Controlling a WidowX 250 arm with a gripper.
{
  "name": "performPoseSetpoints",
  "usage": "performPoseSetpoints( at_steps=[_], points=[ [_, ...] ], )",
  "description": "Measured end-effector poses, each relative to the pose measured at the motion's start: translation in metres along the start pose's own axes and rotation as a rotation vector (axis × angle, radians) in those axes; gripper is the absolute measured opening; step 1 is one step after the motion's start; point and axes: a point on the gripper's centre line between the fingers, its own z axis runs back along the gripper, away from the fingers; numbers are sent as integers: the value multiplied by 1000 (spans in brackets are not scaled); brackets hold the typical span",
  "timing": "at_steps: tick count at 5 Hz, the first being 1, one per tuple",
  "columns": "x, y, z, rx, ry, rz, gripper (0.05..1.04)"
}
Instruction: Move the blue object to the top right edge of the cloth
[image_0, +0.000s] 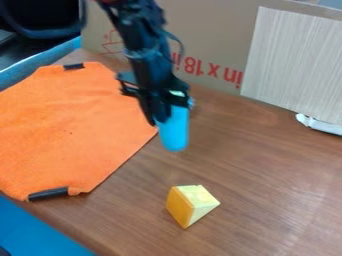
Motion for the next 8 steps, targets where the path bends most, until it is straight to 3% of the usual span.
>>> performPoseSetpoints(
  at_steps=[2, 4, 8],
  points=[
    [6, 40, 15, 5, -31, 124, 71],
    [17, 66, 17, 21, -47, 202, 70],
    [43, 110, 0, 81, -41, 311, 70]
  ],
)
